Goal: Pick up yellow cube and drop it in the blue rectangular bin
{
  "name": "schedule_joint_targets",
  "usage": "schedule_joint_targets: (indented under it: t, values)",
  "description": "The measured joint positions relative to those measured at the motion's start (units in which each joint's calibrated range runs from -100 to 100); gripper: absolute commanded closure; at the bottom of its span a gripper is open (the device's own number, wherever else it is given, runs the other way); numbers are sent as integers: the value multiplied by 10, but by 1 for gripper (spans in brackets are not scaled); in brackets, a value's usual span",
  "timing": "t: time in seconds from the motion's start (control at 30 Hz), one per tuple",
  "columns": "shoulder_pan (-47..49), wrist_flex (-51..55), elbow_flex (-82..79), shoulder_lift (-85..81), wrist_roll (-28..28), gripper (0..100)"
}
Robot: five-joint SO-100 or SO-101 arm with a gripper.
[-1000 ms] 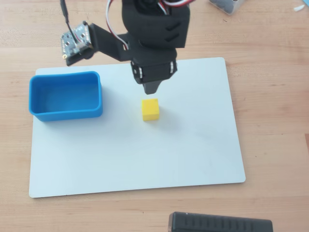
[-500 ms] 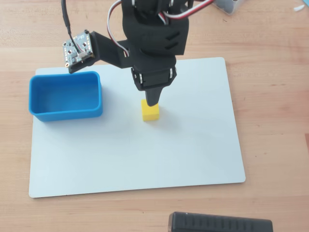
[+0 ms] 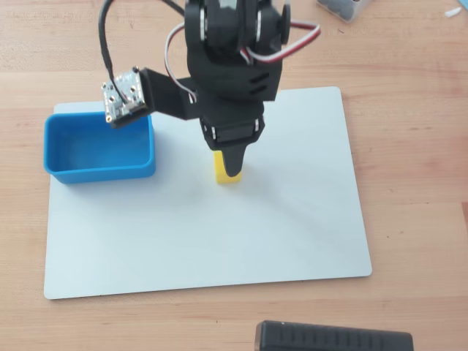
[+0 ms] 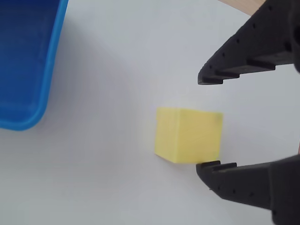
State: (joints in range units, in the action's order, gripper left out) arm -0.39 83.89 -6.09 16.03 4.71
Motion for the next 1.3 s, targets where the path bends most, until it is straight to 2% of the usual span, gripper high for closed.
schedule_joint_targets:
  t: [0.97, 1.07, 1.2, 1.3]
  values:
    - [0, -33, 34, 72, 0, 81]
    - [0, -33, 34, 72, 0, 85]
    - [2, -33, 34, 78, 0, 96]
    - [9, -33, 34, 78, 0, 97]
